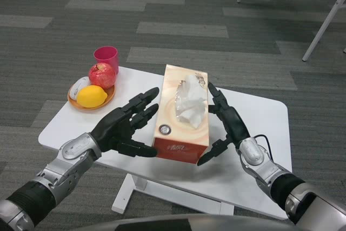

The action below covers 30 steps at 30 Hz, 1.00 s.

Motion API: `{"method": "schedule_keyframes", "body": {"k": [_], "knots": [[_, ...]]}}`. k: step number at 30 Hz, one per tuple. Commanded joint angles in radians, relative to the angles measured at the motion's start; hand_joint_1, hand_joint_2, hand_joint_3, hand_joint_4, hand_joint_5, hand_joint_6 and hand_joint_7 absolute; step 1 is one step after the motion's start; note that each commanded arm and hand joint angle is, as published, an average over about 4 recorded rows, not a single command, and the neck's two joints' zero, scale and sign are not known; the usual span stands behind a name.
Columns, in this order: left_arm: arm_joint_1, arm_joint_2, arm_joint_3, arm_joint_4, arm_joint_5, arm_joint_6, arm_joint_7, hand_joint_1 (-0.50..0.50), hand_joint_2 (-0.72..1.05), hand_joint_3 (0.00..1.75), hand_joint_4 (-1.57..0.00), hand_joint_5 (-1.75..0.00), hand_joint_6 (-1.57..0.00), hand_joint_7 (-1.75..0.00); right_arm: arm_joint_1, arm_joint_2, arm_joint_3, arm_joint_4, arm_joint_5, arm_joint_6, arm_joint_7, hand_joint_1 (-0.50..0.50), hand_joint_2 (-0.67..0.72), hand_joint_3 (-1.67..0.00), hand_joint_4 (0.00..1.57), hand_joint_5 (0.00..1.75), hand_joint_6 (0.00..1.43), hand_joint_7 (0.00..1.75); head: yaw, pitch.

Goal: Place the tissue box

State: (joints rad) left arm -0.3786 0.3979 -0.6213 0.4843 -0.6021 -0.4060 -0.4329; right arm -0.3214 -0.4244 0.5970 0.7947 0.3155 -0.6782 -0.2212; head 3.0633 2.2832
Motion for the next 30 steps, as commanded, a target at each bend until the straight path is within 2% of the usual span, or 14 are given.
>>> {"method": "schedule_keyframes", "body": {"k": [1,8,15,19,21,25,30], "knots": [[-0.002,-0.007,-0.017,0.019,0.002,-0.001,-0.015,0.5,0.78,0.0,0.0,-0.1,0.0,0.0,-0.019,0.011,0.002,0.024,0.004,-0.015,0.003,-0.35,-0.35,-0.24,0.23,0.87,0.0,0.07,-0.002,-0.002],[-0.008,-0.007,-0.04,0.055,0.008,-0.001,-0.015,0.5,0.78,0.0,0.0,-0.1,0.0,0.0,-0.029,0.021,0.024,0.072,0.004,-0.015,0.009,-0.38,-0.35,-0.24,0.24,0.87,0.0,0.07,-0.002,-0.003],[-0.008,-0.008,-0.048,0.083,0.005,-0.001,-0.015,0.5,0.78,0.0,0.0,-0.1,0.0,0.0,-0.039,0.021,0.054,0.107,0.004,-0.015,0.013,-0.38,-0.35,-0.24,0.26,0.87,0.0,0.07,-0.002,-0.006],[-0.009,-0.009,-0.053,0.099,0.002,-0.001,-0.015,0.5,0.78,0.0,0.0,-0.1,0.0,0.0,-0.039,0.021,0.06,0.121,0.004,-0.015,0.013,-0.33,-0.35,-0.24,0.26,0.87,0.0,0.07,-0.001,-0.007],[-0.011,-0.01,-0.058,0.109,0.0,-0.002,-0.015,0.5,0.78,0.0,0.0,-0.1,0.0,0.0,-0.039,0.023,0.065,0.13,0.003,-0.015,0.013,-0.35,-0.35,-0.24,0.26,0.87,0.0,0.07,-0.004,-0.007],[-0.014,-0.014,-0.071,0.142,-0.009,-0.005,-0.015,0.5,0.78,0.0,0.0,-0.1,0.0,0.0,-0.04,0.032,0.079,0.16,0.002,-0.015,0.013,-0.36,-0.29,-0.24,0.26,0.87,0.0,0.07,-0.003,-0.009],[-0.016,-0.017,-0.077,0.173,-0.011,-0.008,-0.015,0.5,0.78,0.0,0.0,-0.1,0.0,0.0,-0.046,0.039,0.092,0.189,0.002,-0.015,0.014,-0.35,-0.29,-0.24,0.32,0.87,0.0,0.07,-0.004,-0.009]]}}
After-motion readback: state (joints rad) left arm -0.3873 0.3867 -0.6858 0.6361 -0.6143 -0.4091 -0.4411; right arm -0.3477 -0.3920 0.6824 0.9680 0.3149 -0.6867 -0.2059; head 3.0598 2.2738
